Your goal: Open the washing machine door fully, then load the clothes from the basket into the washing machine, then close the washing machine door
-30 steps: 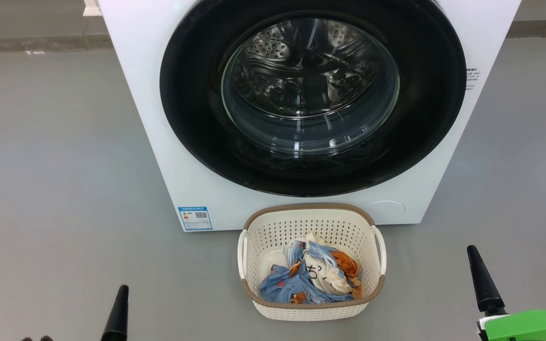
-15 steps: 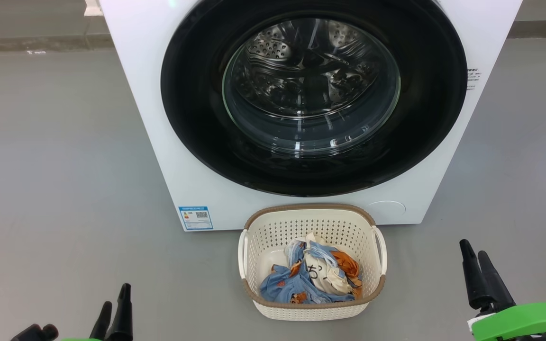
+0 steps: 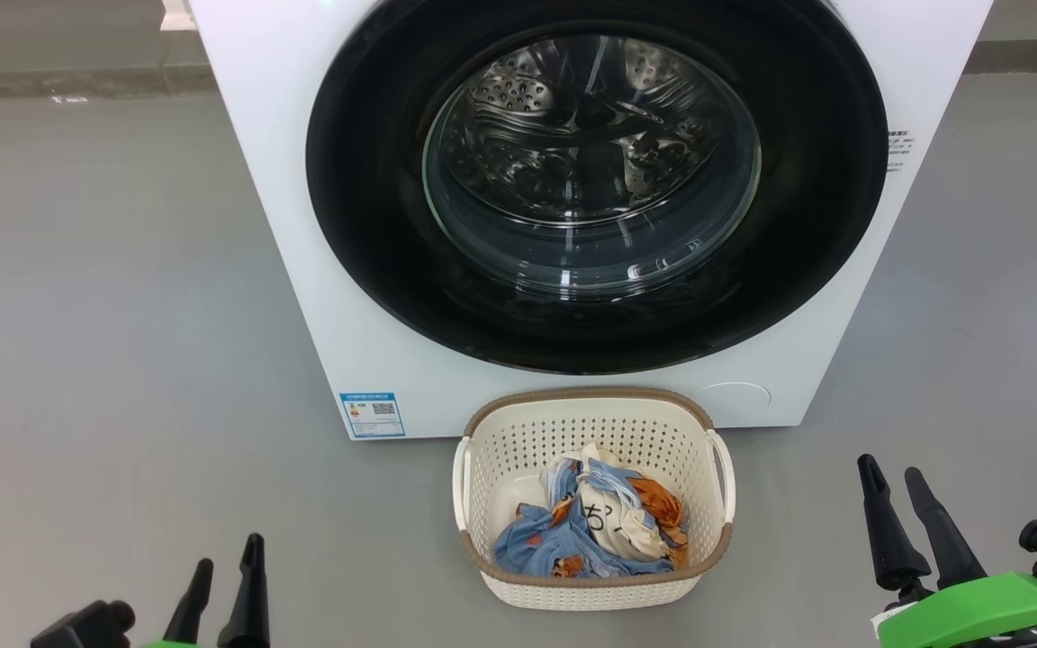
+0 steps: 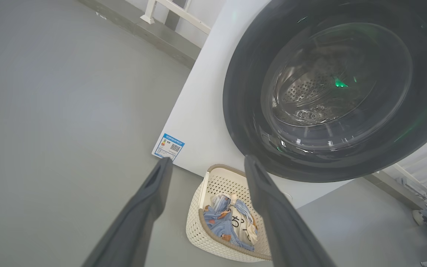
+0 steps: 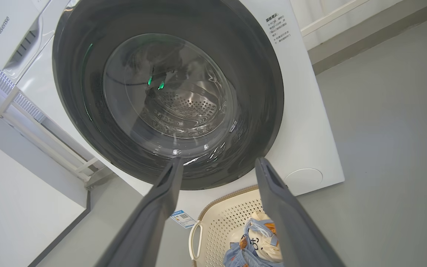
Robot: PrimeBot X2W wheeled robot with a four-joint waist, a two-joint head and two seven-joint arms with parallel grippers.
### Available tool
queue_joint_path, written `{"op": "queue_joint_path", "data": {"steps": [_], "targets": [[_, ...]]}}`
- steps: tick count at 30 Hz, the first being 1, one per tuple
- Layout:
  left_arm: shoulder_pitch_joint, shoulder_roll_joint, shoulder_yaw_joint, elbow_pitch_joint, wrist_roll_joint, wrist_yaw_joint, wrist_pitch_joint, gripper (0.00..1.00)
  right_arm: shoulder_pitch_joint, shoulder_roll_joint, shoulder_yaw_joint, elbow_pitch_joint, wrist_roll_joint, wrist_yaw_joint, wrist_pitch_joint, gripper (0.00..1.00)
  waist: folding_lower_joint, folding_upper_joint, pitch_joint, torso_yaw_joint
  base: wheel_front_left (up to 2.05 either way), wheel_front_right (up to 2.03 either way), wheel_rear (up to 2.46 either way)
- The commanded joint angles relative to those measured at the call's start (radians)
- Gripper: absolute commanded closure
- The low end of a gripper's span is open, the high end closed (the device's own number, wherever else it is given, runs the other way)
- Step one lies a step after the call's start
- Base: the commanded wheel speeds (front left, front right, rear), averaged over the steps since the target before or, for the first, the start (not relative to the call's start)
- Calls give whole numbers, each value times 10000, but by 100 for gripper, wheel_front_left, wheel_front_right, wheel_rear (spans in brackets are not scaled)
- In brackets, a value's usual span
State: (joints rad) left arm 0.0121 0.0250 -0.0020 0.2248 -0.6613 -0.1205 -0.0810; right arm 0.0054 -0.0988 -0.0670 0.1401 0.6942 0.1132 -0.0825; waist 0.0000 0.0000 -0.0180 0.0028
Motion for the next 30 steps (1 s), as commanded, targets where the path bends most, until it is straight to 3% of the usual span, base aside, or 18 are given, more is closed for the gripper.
{"op": "queue_joint_path", "data": {"steps": [1,30], "targets": [[-135,241,109,-347,465,-67,-164,0,-21,-193,252,-361,-396,105,-170,0,0,0,-6,0,0,0,0],[126,587,-71,-444,3803,-87,-1114,0,202,-617,478,-588,-3545,145,-1107,0,0,0,-89,5,0,0,0]]}}
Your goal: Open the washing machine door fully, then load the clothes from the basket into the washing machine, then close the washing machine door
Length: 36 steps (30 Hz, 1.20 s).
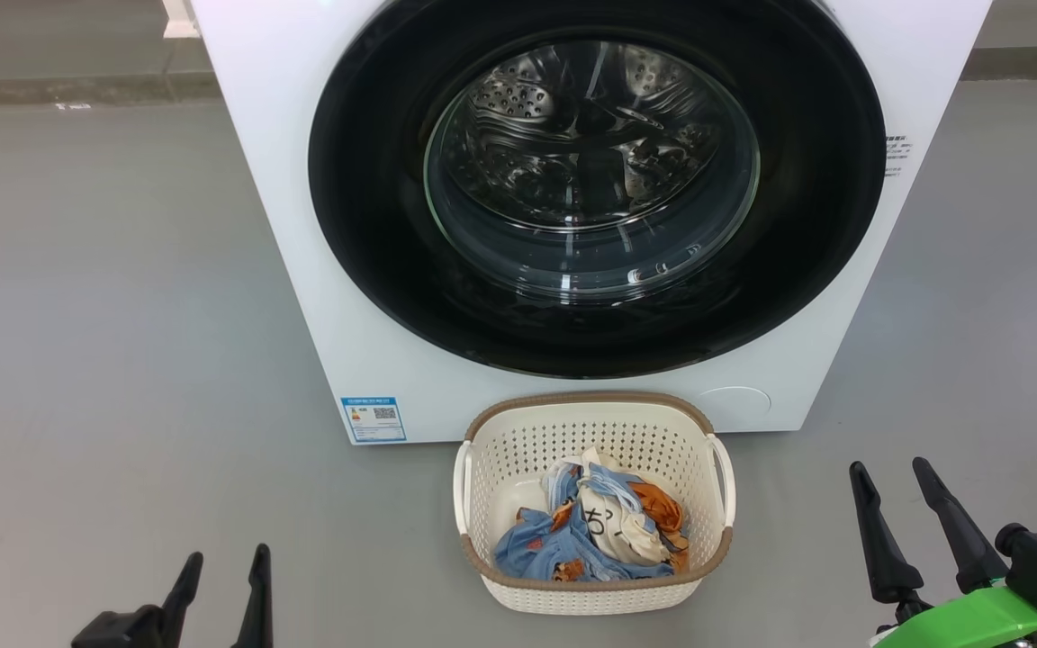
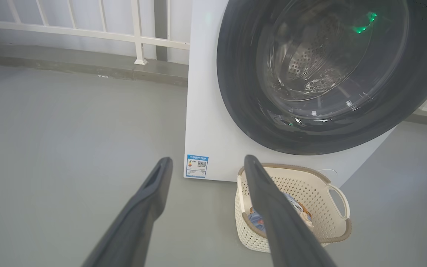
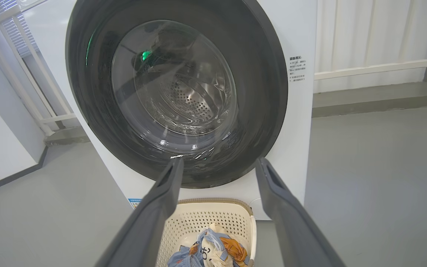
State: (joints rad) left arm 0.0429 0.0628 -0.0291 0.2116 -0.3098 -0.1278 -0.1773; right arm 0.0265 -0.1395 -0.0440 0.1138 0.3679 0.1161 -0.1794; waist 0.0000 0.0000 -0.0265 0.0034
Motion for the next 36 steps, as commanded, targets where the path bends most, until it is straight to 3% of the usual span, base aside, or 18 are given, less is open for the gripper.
{"op": "queue_joint_path", "data": {"steps": [1,19,36], "targets": [[-178,221,179,-320,402,-15,-185,0,1,-219,262,-323,-383,118,-172,0,0,0,-9,-3,0,0,0],[-67,428,-16,-366,2472,-28,-829,0,107,-494,458,-387,-2374,145,-808,0,0,0,-104,-25,0,0,0],[-48,351,301,-99,2292,-29,-845,0,148,-412,276,-246,-2303,146,-824,0,0,0,-90,-21,0,0,0]]}}
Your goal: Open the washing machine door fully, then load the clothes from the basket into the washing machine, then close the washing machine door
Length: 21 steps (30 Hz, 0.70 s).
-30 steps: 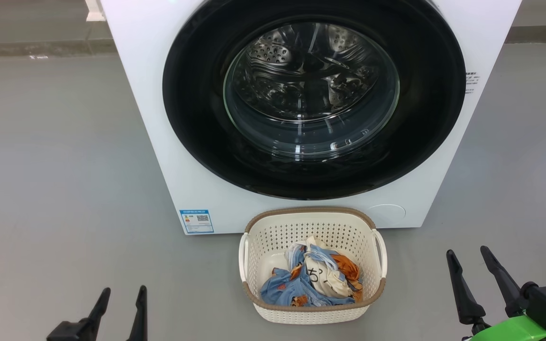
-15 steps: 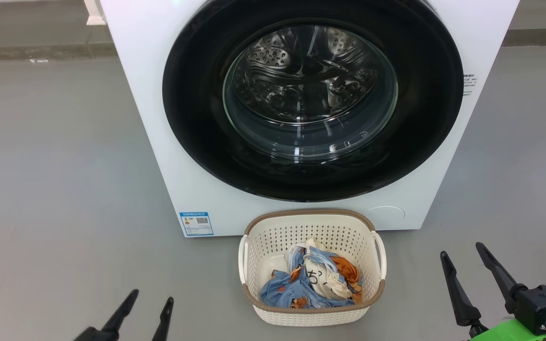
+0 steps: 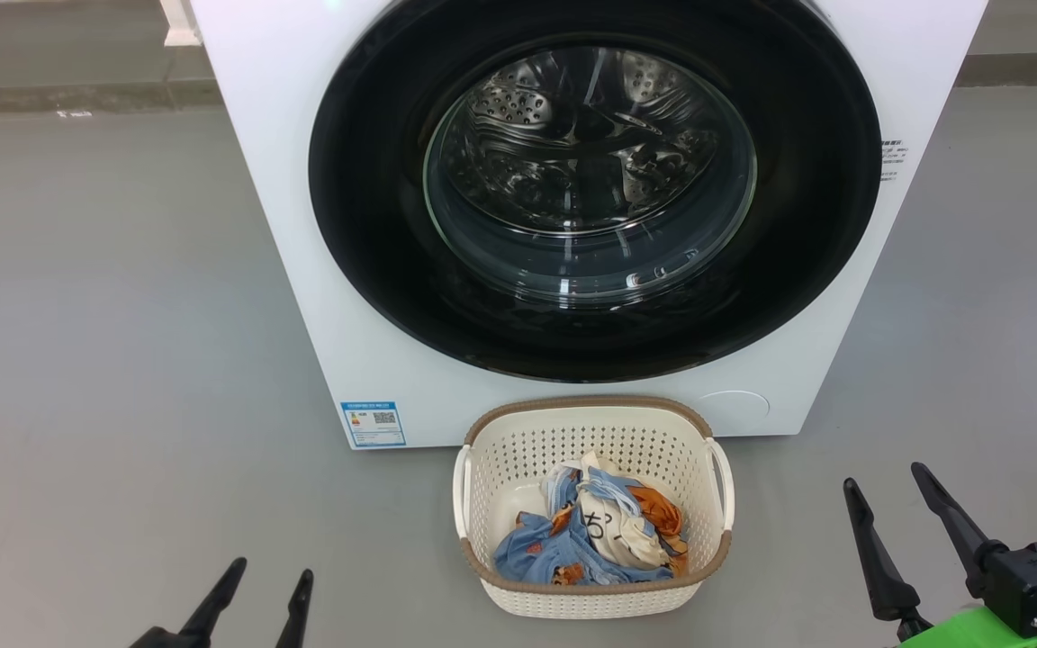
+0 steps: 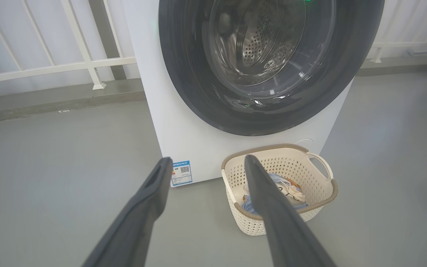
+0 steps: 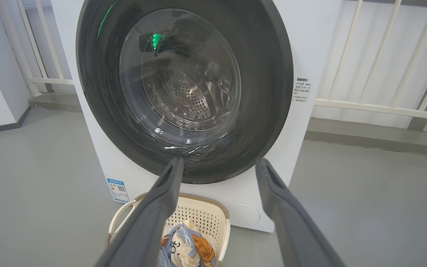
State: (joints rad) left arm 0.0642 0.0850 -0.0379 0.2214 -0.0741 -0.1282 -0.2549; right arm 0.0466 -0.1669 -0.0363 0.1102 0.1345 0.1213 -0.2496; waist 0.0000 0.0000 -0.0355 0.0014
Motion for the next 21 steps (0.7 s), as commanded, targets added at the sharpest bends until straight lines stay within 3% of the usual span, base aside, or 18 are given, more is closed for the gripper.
{"op": "queue_joint_path", "data": {"steps": [1,13,21], "targets": [[-265,117,430,-181,-76,-25,-68,0,-52,-140,183,-197,37,94,-122,0,0,0,1,0,0,0,0],[-292,9,691,-127,-71,-25,-68,0,-46,-97,115,-138,15,94,-122,0,0,0,9,3,4,4,-8],[-263,-48,716,-214,-65,-25,-68,0,11,-54,151,-114,40,94,-122,0,0,0,-7,-25,59,59,-117]]}}
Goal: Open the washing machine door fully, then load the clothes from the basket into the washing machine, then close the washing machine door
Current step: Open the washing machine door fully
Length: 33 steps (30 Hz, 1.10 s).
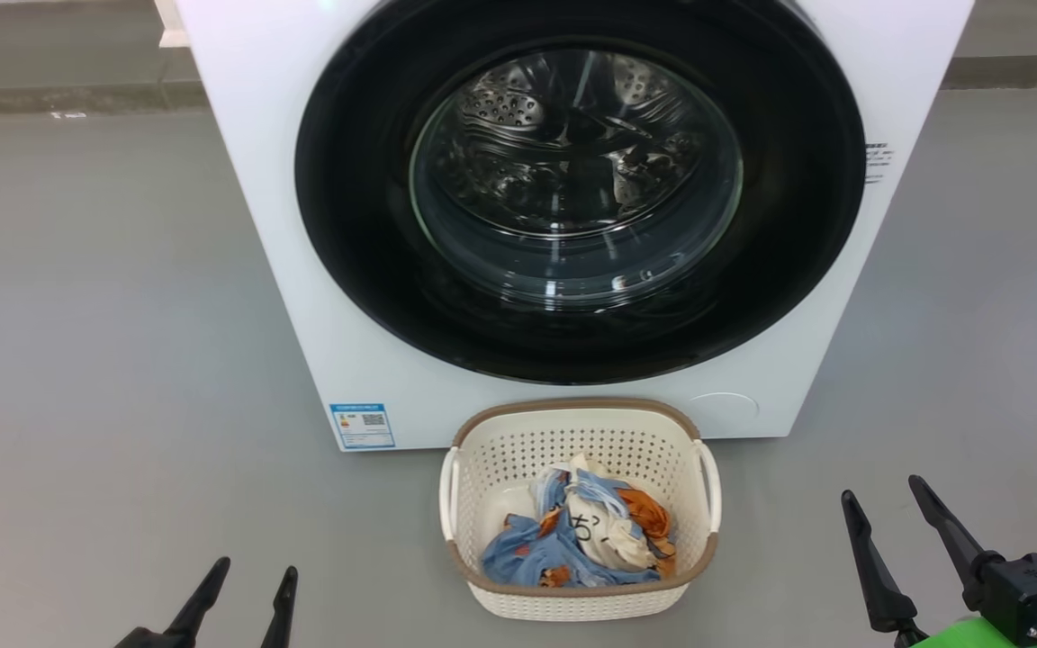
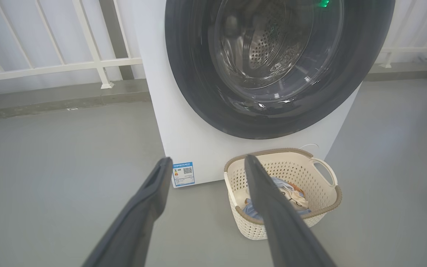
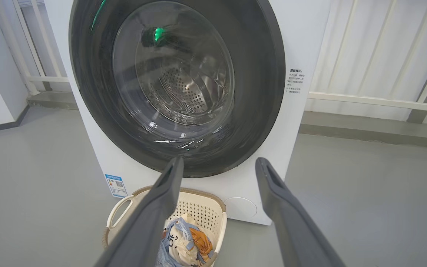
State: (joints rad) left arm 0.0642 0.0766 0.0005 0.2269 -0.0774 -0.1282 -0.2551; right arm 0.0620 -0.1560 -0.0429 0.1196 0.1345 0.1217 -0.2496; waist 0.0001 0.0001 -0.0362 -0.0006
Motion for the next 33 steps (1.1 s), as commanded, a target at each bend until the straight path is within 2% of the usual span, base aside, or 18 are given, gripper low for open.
{"op": "queue_joint_path", "data": {"steps": [1,22,33], "targets": [[-261,31,323,-279,-41,-25,-67,0,-139,-157,220,-206,42,90,-122,0,0,-1,2,-11,94,94,-188],[-316,8,315,-452,-226,-25,-67,0,-122,-135,227,-181,100,90,-122,0,0,-1,62,-1,118,118,-236],[-316,22,292,-372,-278,-25,-67,0,-163,-114,228,-205,129,90,-122,0,0,-1,86,-14,47,47,-94]]}}
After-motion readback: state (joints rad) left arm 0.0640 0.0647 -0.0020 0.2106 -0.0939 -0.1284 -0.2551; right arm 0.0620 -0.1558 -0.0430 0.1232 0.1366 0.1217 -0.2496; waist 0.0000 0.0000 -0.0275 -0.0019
